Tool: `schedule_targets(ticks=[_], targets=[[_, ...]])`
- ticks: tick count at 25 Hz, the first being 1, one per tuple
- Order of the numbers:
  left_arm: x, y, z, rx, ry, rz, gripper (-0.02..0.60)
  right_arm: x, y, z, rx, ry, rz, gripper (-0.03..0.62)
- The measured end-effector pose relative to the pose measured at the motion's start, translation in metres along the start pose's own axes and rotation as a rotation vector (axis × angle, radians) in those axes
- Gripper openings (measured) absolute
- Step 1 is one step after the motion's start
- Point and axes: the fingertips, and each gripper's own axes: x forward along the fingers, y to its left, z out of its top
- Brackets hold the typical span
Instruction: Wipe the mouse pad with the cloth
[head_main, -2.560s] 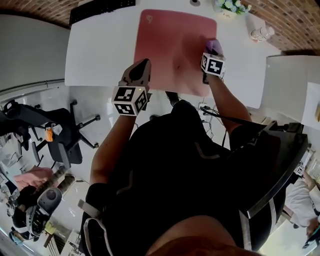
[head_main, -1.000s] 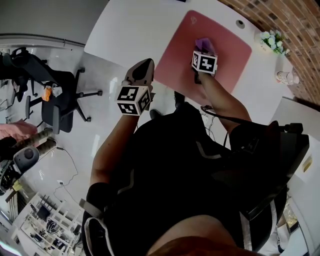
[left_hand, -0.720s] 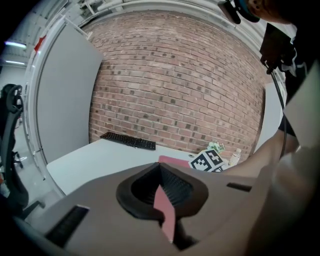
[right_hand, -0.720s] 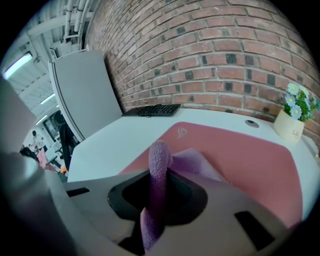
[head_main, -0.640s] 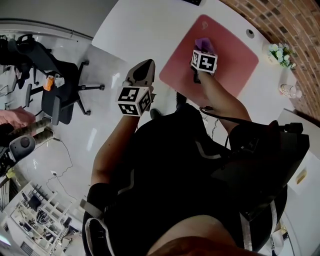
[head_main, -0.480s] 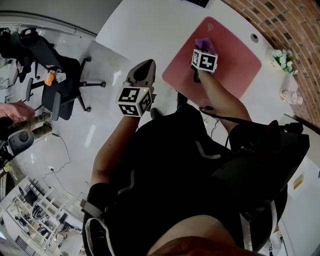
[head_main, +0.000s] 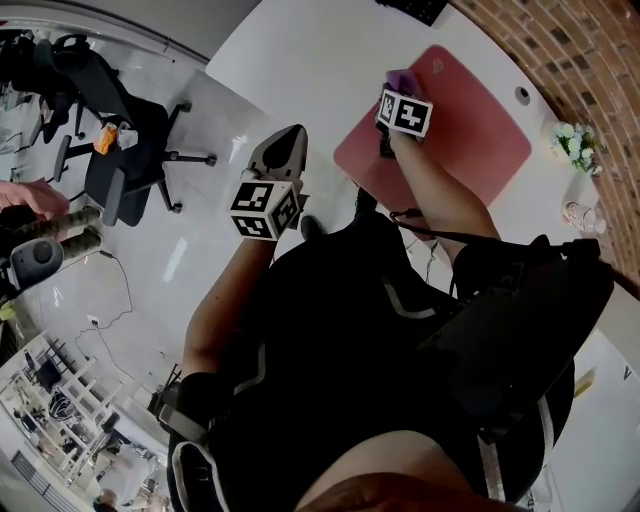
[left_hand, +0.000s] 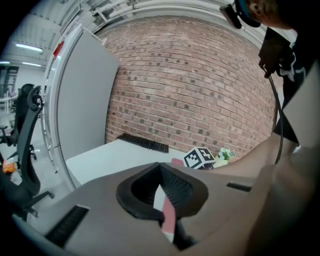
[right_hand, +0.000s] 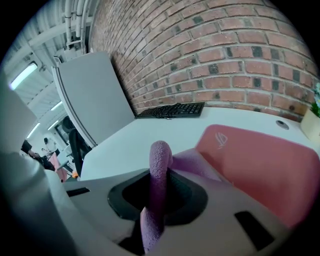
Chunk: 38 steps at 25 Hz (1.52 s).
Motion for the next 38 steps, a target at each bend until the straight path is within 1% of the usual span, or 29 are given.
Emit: schedule_targets(ticks=[1, 6, 12, 15, 17, 20, 25, 30, 34, 38], targets=[[-0.002, 0.003, 0.002, -0.009, -0.004, 0.009, 0.003, 0.002, 0.005, 0.002, 0.004, -0.004, 0.011, 0.060], [-0.010, 0.009, 0.006, 0.002, -0.009, 0.025, 0.004, 0.007, 0.020, 0.017, 0.037, -0.028, 0.052, 0.060], [-0.012, 0.016, 0.004, -0.012, -0.007, 0.042, 0.005, -0.006, 0.038, 0.063, 0.101, -0.115, 0.137, 0.060], [-0.009, 0.007, 0.007, 0.016, -0.004, 0.015, 0.005, -0.005, 0.039, 0.088, 0.099, -0.154, 0.184, 0.060], [-0.006, 0.000, 0.008, 0.046, -0.001, 0.005, 0.005, 0.001, 0.030, 0.097, 0.088, -0.157, 0.188, 0.060], [-0.003, -0.003, 0.009, 0.051, 0.003, 0.008, 0.005, 0.014, 0.011, 0.100, 0.123, -0.150, 0.170, 0.060], [-0.001, -0.007, 0.006, 0.043, 0.020, 0.008, 0.004, 0.028, -0.031, 0.092, 0.157, -0.127, 0.086, 0.060], [0.004, -0.008, 0.000, 0.033, 0.039, 0.015, 0.004, 0.031, -0.060, 0.086, 0.182, -0.115, 0.034, 0.060], [0.012, -0.014, 0.003, 0.024, 0.039, -0.003, 0.005, 0.030, -0.085, 0.081, 0.188, -0.106, -0.024, 0.060], [0.018, -0.021, 0.007, 0.049, 0.040, -0.029, 0.005, 0.023, -0.102, 0.074, 0.211, -0.109, -0.060, 0.060]])
